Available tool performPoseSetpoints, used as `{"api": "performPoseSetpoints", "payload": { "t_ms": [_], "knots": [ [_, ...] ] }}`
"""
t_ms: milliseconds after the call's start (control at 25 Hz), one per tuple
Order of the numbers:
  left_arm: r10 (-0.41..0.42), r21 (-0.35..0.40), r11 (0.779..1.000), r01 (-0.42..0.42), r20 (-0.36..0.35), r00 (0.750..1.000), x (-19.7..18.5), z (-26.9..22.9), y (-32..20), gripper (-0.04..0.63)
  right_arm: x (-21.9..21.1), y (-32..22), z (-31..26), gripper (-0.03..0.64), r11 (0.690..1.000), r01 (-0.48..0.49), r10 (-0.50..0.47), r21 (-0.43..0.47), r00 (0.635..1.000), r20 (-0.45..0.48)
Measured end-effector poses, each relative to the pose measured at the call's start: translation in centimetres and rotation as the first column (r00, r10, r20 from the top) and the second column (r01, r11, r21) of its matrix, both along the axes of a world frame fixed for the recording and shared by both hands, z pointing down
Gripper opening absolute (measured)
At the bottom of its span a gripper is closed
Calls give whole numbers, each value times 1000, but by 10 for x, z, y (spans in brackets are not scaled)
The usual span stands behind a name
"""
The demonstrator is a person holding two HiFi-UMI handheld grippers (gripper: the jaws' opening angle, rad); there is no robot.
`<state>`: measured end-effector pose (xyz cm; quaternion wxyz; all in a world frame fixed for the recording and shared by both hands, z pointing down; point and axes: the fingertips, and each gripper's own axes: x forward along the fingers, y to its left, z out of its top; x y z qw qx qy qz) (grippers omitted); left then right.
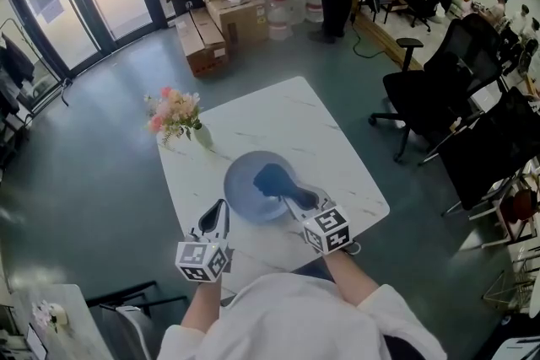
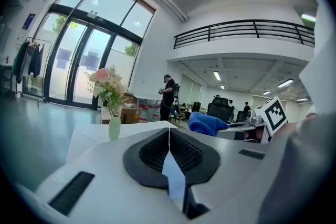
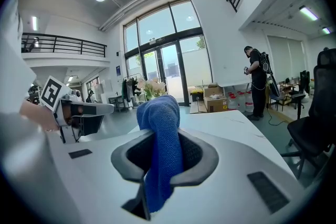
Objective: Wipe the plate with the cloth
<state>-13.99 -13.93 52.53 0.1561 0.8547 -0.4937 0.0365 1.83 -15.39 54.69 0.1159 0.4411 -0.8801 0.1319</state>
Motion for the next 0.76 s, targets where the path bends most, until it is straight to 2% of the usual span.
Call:
{"api": "performPoseSetpoints", "payload": {
  "t_ms": [760],
  "knots": [
    [-11,-5,1000,11,-18,1000,0,-1,-1,35,0,1,-2,92,1000,-3,3,2,1000,1]
  ]
}}
